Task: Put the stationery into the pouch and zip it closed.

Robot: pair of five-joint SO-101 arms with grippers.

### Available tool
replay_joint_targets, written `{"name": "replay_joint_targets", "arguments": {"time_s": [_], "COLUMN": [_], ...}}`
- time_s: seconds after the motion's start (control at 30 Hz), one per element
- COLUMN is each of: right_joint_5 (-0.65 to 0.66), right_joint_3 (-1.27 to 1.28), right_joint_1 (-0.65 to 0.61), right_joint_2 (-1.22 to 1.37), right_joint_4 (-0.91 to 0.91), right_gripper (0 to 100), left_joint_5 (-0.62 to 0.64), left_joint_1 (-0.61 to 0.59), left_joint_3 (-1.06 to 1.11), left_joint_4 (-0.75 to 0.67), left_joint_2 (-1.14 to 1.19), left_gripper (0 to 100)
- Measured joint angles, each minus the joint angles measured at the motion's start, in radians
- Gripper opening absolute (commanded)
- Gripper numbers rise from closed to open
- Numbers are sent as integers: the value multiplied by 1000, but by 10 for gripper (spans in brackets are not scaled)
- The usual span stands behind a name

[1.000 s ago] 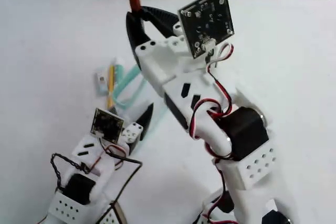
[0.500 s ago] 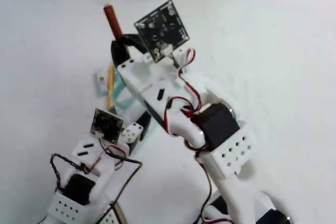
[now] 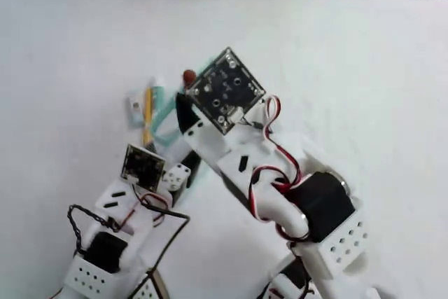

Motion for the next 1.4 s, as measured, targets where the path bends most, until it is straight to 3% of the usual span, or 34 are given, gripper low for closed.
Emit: {"name": "replay_joint_targets", "arguments": {"time_s": [0.27,0.5,0.7,0.97,1.4], "right_joint_5": [-2,-92,-201,-230,-232], "right_joint_3": [-83,-196,-408,-720,-749], "right_joint_1": [21,155,167,169,207], "right_joint_2": [0,89,296,571,697], "right_joint_4": [29,64,241,493,548], "right_gripper": [262,262,262,262,260], "left_joint_5": [0,0,0,0,-3], "left_joint_1": [0,0,0,0,0], "left_joint_3": [0,0,0,0,0], "left_joint_4": [0,0,0,0,0], "left_joint_2": [0,0,0,0,0], "left_gripper": [170,170,170,170,170]}}
